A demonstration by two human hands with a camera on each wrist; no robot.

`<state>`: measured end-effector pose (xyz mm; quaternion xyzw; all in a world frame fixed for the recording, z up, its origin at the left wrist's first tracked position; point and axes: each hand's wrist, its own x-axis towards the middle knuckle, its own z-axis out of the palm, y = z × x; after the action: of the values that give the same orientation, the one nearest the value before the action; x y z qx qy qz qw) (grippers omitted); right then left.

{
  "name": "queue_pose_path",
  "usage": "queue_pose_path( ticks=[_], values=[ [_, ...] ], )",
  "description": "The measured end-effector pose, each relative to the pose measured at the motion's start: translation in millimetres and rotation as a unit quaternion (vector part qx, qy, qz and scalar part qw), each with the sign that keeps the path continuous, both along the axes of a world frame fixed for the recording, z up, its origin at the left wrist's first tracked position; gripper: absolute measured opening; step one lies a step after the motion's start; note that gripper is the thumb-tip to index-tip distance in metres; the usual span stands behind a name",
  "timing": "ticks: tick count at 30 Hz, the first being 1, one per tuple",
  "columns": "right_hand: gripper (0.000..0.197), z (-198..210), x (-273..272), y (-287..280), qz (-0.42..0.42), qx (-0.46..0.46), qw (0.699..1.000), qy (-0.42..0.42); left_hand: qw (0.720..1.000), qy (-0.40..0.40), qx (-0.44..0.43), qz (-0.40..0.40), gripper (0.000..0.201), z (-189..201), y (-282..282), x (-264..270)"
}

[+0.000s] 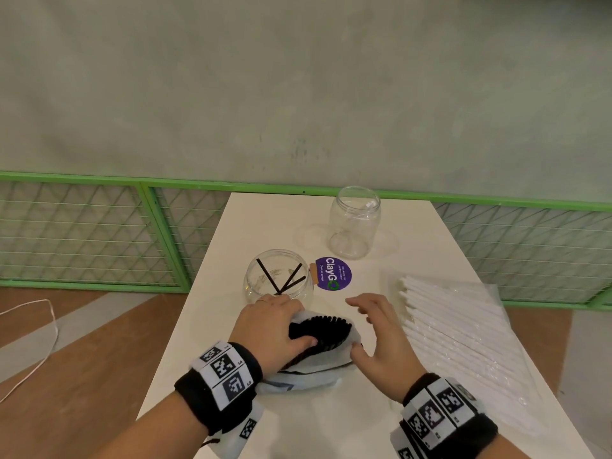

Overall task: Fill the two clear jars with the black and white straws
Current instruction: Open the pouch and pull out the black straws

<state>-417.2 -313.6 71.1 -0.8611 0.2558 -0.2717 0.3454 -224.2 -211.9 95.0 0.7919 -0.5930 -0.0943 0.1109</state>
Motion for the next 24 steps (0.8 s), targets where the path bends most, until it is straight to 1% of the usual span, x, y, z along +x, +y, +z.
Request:
queue_pose_path(
  ticks=[2,5,6,8,10,12,14,16,17,18,19,21,22,24],
  values=[
    [0.062,1.7,2.7,9.6,0.032,0.019,0.999,-0.009,1.0,0.001,-0.008,-0.002,0.042,-0.3,-0.8,-1.1],
    [0.072,-8.0,8.0,12.4,0.054,0.026,0.997,0.056,0.999,0.016,-0.029,-0.006,0.038,1.2,-2.2,-1.1],
    [0.071,-10.1,9.2,10.8,0.051,0.023,0.996,0.07,0.999,0.033,-0.038,-0.006,0.037,2.3,-2.6,0.0],
    [0.055,-9.9,10.3,5.7,0.039,0.007,0.998,0.052,0.994,0.088,-0.067,-0.009,0.035,4.0,-2.2,3.7],
    [0.045,-7.2,8.7,0.3,0.029,-0.003,0.999,0.024,0.984,0.149,-0.099,-0.013,0.038,5.0,-0.4,6.3],
    [0.041,-6.1,6.3,-5.7,0.02,-0.008,0.999,0.028,0.977,0.183,-0.112,-0.013,0.043,4.6,1.4,6.0],
    [0.041,-7.4,4.4,-10.5,0.017,-0.001,0.998,0.057,0.976,0.189,-0.105,-0.009,0.053,5.5,1.1,6.9],
    [0.043,-8.6,2.8,-12.3,0.019,0.011,0.996,0.088,0.976,0.204,-0.076,-0.005,0.062,4.3,-0.2,12.5],
    [0.044,-9.2,2.1,-12.6,0.019,0.013,0.995,0.092,0.974,0.221,-0.057,0.0,0.062,2.1,-0.1,16.7],
    [0.046,-9.6,1.4,-12.6,0.02,0.011,0.996,0.092,0.969,0.241,-0.043,0.011,0.059,-0.1,0.4,20.4],
    [0.047,-9.6,0.6,-11.6,0.023,0.006,0.996,0.088,0.964,0.262,-0.037,0.027,0.051,-2.7,1.4,23.6],
    [0.05,-9.7,-0.8,-8.4,0.031,-0.012,0.997,0.07,0.956,0.284,-0.049,0.058,0.034,-5.9,2.9,26.8],
    [0.051,-9.6,-1.7,-6.1,0.032,-0.029,0.998,0.054,0.954,0.289,-0.056,0.066,0.03,-6.7,3.0,27.2],
    [0.052,-6.7,-3.0,-0.3,0.036,-0.071,0.996,0.026,0.949,0.298,-0.066,0.076,0.029,-6.8,1.8,26.6]
  ],
)
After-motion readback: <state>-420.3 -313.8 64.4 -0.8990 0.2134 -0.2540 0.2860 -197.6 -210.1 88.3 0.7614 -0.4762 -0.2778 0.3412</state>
